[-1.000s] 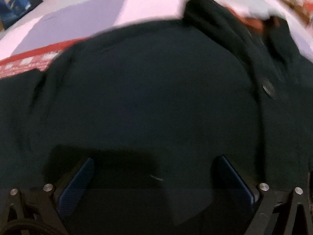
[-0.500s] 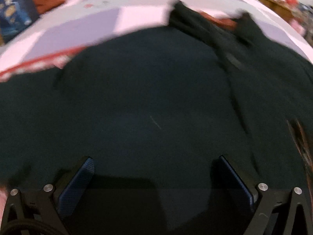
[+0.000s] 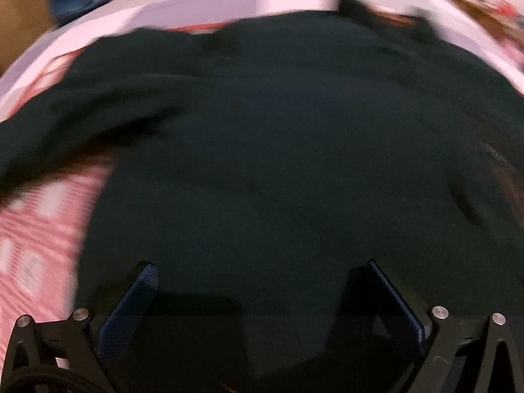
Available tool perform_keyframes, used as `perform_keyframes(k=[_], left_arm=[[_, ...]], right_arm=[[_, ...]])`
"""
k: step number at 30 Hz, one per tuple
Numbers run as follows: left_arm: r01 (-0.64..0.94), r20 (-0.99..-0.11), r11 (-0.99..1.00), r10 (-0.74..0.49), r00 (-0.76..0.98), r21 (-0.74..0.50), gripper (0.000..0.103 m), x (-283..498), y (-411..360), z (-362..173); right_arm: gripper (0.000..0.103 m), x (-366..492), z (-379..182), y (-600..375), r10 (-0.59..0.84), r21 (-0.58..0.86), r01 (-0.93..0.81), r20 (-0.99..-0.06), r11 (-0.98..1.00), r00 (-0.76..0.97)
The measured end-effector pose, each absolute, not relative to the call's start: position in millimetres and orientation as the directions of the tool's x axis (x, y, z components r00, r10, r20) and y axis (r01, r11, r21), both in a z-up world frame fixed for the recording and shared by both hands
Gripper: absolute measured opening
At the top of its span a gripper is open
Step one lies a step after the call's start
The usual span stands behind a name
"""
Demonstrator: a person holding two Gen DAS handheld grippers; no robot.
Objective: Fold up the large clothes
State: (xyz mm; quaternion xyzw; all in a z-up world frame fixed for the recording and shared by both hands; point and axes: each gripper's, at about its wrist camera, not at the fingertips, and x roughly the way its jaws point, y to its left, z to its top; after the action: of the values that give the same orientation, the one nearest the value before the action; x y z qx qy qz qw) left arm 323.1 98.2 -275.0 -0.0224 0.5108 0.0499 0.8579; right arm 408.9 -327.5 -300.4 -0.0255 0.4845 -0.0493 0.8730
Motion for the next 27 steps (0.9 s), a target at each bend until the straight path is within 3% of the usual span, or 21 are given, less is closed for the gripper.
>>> perform_keyframes(k=[3,6,11,14,21,27], left_arm=[[0.034,-0.902,0.999,-0.014,0.431,0.001,0.103,283,41,-289],[0.044,-0.894,0.999,0.010,0.449,0.033,0.103,252,44,-292],[-0.016,-0.904,1.000,0.022,0.428,0.017,0.103,227,94,-294],[0.046,-0.899,0.996,0.046,0.436,0.073,0.102,216,92,-287],[0.001,-0.863,1.000,0.006,0.505,0.007,0.100,183,88,-259],[-0.260,-0.866,0.964,0.168,0.470,0.046,0.100,198,164,-261]], right_arm=[[0.102,372,-306,-251,0.054,-0.038,-0.171,-0.863,0.985,0.501],[0.102,333,-327,-218,0.066,-0.093,-0.320,-0.888,0.943,0.455],[0.103,291,-332,-323,-0.069,-0.122,-0.086,-0.884,0.989,0.463],[0.103,286,-333,-368,0.050,0.026,-0.066,-0.915,0.997,0.400],[0.103,273,-305,-342,0.067,0.034,-0.080,-0.886,0.996,0.459],[0.103,271,-299,-390,-0.010,0.001,0.025,-0.888,1.000,0.460]])
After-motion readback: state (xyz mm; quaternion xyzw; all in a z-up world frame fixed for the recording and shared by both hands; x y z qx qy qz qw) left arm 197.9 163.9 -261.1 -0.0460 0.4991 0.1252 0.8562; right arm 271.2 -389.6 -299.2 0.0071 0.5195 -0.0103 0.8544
